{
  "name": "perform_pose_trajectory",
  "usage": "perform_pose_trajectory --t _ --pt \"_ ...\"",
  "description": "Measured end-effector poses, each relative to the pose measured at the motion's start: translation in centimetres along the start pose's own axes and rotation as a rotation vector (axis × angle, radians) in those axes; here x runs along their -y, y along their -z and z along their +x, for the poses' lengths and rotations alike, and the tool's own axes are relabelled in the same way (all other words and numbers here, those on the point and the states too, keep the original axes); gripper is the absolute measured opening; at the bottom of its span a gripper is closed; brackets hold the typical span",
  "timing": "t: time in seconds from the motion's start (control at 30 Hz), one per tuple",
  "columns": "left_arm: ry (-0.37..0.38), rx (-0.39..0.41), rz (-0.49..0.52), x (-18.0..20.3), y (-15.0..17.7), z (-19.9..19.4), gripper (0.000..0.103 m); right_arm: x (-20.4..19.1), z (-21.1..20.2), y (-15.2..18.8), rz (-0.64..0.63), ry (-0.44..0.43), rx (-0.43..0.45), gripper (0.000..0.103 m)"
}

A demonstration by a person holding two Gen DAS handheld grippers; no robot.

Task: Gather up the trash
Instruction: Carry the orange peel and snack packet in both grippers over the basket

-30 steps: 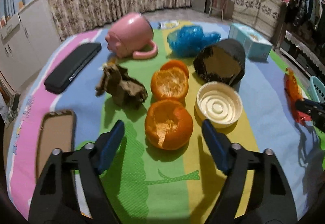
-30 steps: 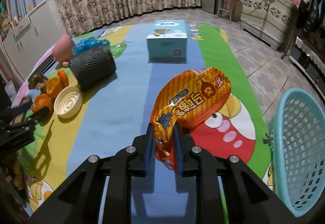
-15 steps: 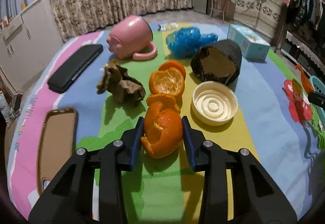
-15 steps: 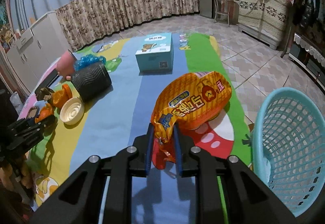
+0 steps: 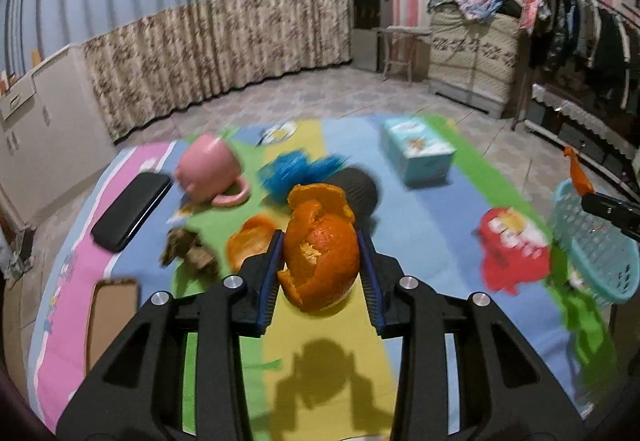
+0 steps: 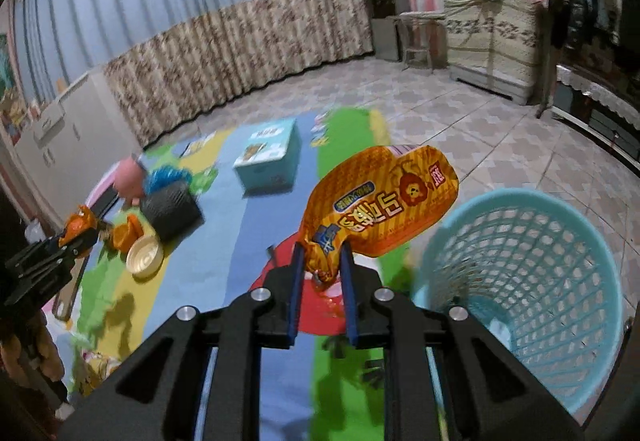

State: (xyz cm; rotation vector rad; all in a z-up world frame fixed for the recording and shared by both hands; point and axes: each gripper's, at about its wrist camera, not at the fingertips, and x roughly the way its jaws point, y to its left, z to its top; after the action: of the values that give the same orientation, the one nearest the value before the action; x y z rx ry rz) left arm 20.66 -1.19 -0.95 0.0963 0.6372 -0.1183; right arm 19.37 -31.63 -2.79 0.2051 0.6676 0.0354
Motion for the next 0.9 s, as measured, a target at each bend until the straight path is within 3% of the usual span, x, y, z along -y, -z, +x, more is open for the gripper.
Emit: perform_pose_trajectory --t 0.23,0.53,0.9 --pt "0.082 0.066 0.059 6.4 -2.4 -0.6 0.035 4.6 -3.2 -0.3 0.058 0.065 0.057 0.018" --pt "0.241 0.095 0.122 16.8 -3.5 0.0 0.035 10.1 -6.0 0.3 0.037 0.223 0.068 0.018" --pt "0.362 0.046 0.201 26.9 -2.4 3.0 0.035 15.5 -5.4 2.0 0.083 0.223 -0.015 0.018"
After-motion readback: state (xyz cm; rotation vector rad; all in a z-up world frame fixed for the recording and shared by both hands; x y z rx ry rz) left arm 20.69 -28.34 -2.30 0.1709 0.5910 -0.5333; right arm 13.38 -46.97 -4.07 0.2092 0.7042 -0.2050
